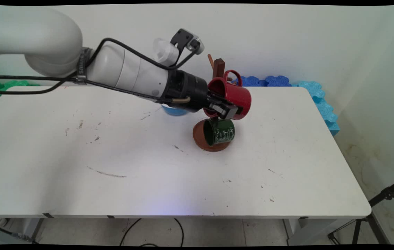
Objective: Place the picked object on the table
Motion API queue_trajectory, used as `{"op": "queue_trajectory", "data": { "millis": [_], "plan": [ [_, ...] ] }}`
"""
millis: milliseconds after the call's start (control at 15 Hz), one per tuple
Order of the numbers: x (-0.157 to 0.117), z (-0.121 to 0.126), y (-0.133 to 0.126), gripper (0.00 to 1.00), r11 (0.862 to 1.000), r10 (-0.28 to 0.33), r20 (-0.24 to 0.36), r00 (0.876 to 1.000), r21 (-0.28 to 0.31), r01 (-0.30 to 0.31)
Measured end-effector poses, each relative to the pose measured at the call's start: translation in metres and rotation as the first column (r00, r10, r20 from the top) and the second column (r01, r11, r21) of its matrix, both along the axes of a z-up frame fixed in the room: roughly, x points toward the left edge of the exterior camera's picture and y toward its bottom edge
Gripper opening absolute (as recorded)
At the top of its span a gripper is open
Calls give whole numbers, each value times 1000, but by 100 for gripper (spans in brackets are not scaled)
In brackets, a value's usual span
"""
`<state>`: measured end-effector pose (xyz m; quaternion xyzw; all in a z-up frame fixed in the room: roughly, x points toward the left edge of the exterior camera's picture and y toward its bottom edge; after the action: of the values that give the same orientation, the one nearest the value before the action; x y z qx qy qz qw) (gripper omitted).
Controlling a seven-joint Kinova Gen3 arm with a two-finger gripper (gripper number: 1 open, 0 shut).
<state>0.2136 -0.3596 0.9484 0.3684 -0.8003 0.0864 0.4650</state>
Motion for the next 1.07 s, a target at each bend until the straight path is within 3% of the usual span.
{"op": "queue_trajectory", "data": {
  "millis": [600,867,1067],
  "plan": [
    [12,40,45,0,998,-62,-51,997,5,62],
    [43,62,60,0,994,-111,-45,993,-11,111],
    [75,70,61,0,991,-132,-1,991,-11,132]
  ]
}}
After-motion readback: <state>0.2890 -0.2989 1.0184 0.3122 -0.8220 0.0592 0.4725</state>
